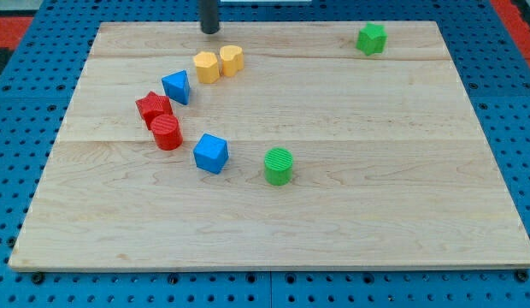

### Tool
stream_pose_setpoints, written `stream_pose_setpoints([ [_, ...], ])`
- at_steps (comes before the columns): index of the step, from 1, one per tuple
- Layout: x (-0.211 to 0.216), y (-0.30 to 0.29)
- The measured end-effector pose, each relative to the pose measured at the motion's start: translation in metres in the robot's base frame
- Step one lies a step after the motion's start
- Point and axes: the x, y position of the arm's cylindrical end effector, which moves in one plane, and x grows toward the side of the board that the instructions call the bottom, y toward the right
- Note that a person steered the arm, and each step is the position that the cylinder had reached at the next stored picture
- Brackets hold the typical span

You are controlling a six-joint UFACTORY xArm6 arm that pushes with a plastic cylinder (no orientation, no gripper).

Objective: Place the yellow blocks diagonally to the green star

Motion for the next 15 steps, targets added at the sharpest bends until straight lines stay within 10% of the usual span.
stream_pose_setpoints([
  [7, 0.111, 0.101],
  [8, 0.121, 0.021],
  [10, 0.078, 0.14],
  [12, 0.134, 0.152],
  [14, 0.044, -0.024],
  [15, 0.086, -0.077],
])
